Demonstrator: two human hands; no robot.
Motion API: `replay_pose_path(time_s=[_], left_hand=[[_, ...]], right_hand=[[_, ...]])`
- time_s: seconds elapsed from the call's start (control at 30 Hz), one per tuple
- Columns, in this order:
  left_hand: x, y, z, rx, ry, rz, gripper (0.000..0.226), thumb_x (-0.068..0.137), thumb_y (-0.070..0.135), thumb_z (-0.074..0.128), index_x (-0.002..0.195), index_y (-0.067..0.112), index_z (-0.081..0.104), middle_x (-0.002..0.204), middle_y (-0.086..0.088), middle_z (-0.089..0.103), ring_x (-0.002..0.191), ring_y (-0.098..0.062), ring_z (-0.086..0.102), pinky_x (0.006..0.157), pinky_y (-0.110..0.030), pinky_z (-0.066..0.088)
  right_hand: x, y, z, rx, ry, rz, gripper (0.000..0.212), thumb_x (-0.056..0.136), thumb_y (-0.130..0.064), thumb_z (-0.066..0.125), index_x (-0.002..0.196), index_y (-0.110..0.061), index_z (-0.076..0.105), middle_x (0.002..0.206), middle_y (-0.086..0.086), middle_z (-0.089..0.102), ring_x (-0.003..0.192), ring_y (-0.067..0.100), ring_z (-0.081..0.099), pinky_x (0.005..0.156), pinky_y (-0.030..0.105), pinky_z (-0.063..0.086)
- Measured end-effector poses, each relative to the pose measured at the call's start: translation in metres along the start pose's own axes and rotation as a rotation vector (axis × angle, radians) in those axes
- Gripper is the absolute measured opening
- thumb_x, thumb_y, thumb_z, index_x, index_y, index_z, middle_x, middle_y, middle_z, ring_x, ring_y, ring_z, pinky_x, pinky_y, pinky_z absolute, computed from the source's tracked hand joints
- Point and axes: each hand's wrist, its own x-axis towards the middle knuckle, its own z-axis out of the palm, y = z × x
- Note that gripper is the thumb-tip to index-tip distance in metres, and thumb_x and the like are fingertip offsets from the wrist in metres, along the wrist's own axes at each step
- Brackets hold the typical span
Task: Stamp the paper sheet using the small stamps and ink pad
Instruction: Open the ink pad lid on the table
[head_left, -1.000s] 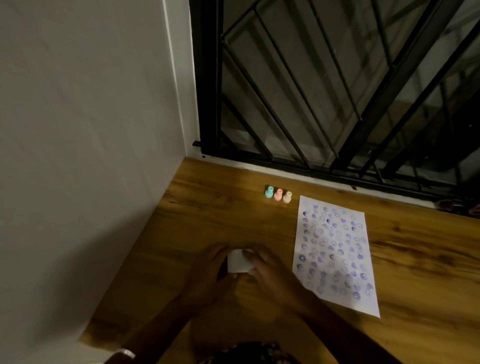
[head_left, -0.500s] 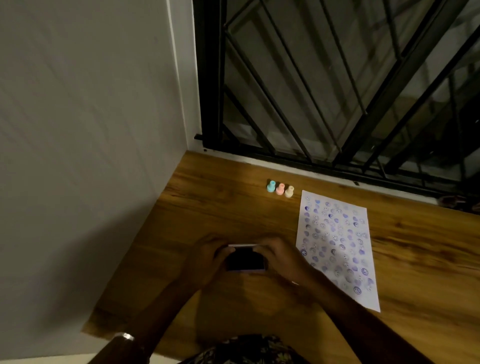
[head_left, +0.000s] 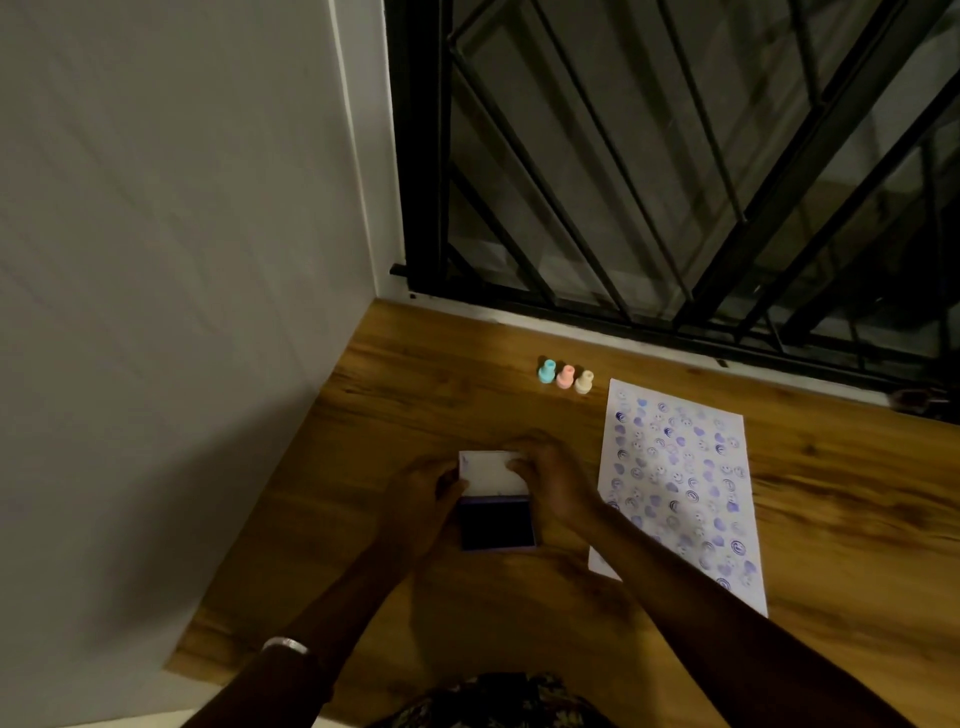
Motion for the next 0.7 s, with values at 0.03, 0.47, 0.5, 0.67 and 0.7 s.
replay_pose_path(time_s=[0.03, 0.47, 0.5, 0.67, 0.7], left_hand=[[0.0, -0.001, 0.001, -0.004, 0.002, -0.004, 0.032, 0.094, 0.034, 0.056, 0.121, 0.018, 0.062, 0.116, -0.004, 0.064, 0.099, -0.02, 0.061, 0.083, -0.032, 0.049], [-0.003, -0.003, 0.003, 0.038, 0.037, 0.044, 0.032, 0.095, 0.033, 0.055, 0.123, 0.02, 0.061, 0.119, -0.005, 0.064, 0.103, -0.022, 0.061, 0.086, -0.033, 0.049], [-0.002, -0.002, 0.003, 0.035, 0.044, 0.048, 0.032, 0.095, 0.033, 0.055, 0.122, 0.019, 0.062, 0.119, -0.005, 0.064, 0.103, -0.022, 0.061, 0.085, -0.032, 0.049], [0.007, 0.01, -0.002, 0.012, 0.052, 0.051, 0.029, 0.095, 0.034, 0.054, 0.108, 0.011, 0.063, 0.101, -0.008, 0.066, 0.091, -0.025, 0.062, 0.075, -0.034, 0.049], [0.012, 0.012, -0.002, 0.028, 0.048, 0.056, 0.029, 0.095, 0.034, 0.053, 0.111, 0.012, 0.063, 0.103, -0.008, 0.067, 0.092, -0.026, 0.063, 0.076, -0.035, 0.049]], right_hand=[[0.001, 0.002, 0.001, -0.007, 0.003, -0.004, 0.022, 0.094, -0.015, 0.056, 0.115, -0.014, 0.064, 0.12, 0.006, 0.061, 0.11, 0.016, 0.055, 0.089, 0.023, 0.04], [0.0, 0.012, 0.013, -0.144, 0.045, -0.019, 0.02, 0.093, -0.025, 0.057, 0.11, -0.021, 0.066, 0.121, 0.001, 0.058, 0.113, 0.017, 0.05, 0.093, 0.034, 0.044], [0.0, 0.01, 0.012, -0.141, 0.045, -0.012, 0.021, 0.093, -0.026, 0.055, 0.111, -0.021, 0.065, 0.122, 0.001, 0.058, 0.113, 0.017, 0.05, 0.093, 0.035, 0.044], [-0.003, 0.008, -0.002, -0.138, 0.109, -0.011, 0.02, 0.096, -0.021, 0.051, 0.108, -0.017, 0.067, 0.119, 0.003, 0.061, 0.111, 0.017, 0.053, 0.09, 0.026, 0.041], [-0.004, 0.009, -0.008, -0.144, 0.122, 0.006, 0.02, 0.096, -0.019, 0.052, 0.108, -0.016, 0.068, 0.12, 0.004, 0.062, 0.111, 0.018, 0.054, 0.089, 0.025, 0.04]])
